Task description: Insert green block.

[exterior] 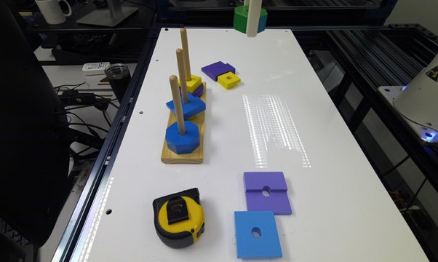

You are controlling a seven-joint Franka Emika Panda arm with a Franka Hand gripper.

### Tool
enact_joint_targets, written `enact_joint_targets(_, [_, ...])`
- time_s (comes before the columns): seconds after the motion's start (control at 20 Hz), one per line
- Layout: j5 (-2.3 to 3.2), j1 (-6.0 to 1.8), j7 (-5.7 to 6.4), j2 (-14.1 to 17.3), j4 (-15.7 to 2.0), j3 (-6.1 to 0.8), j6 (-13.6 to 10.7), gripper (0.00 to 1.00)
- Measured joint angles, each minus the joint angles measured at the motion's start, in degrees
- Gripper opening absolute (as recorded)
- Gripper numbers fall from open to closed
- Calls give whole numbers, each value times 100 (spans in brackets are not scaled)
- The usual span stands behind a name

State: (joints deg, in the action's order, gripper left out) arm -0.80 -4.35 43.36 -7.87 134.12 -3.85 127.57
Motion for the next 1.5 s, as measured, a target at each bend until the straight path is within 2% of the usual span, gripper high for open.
enact_joint_targets(1.0, [0,3,6,3,15,-18,15,0])
enact_joint_targets(1.2, [0,6,32,4,14,-55,33,0])
enact_joint_targets(1.5, [-3,7,121,26,2,-168,95,0])
